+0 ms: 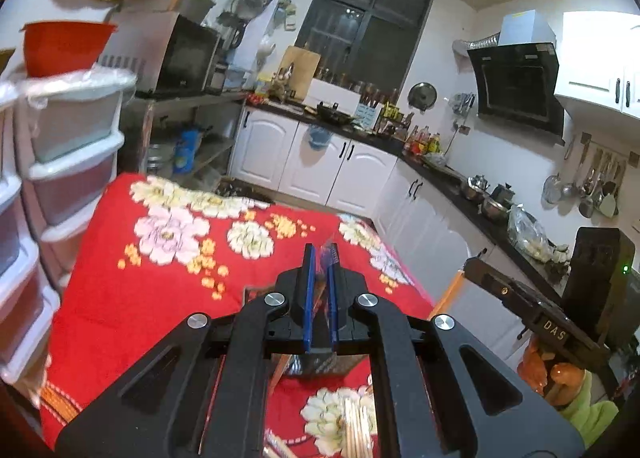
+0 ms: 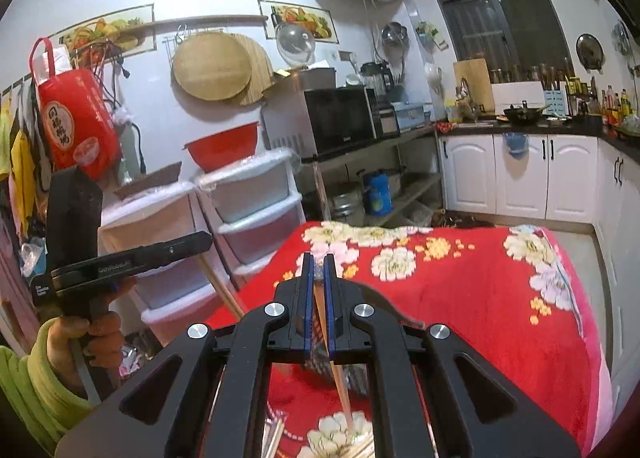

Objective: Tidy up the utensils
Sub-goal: 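Lift the left tool's chopstick over the grey caddy while the right tool carries its own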

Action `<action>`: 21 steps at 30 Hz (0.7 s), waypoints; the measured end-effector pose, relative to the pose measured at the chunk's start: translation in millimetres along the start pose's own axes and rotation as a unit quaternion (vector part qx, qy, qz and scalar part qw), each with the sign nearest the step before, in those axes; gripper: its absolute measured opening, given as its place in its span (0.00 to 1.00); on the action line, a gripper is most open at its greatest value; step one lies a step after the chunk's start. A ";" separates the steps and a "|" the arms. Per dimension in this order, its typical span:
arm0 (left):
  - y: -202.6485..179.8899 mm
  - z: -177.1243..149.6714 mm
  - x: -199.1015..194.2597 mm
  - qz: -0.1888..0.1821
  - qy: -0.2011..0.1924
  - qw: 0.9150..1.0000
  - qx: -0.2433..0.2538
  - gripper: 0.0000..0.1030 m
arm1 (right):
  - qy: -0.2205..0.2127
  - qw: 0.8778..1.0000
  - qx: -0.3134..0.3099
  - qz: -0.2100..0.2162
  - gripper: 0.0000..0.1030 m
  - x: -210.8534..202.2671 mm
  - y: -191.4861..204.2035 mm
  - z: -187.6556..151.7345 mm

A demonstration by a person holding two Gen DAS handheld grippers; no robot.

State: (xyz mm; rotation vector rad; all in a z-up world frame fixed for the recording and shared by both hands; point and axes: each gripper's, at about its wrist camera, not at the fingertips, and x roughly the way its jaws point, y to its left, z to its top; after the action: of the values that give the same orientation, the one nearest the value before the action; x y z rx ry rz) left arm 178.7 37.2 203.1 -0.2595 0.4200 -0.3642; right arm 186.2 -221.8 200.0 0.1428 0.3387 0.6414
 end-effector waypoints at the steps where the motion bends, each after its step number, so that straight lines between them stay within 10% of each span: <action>1: -1.3 4.5 0.5 -0.002 -0.002 1.000 0.001 0.01 | -0.002 1.000 0.001 0.000 0.05 0.9 -0.1 3.4; 21: -16.1 54.6 49.5 -0.009 -0.025 1.000 0.013 0.01 | -0.023 0.999 0.038 -0.029 0.05 39.6 -33.9 48.1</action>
State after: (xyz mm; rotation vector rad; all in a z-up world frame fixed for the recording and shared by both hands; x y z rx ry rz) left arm 240.2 12.3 239.1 -0.2457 0.3641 -0.3795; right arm 251.8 -226.0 226.5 0.2186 0.3218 0.5674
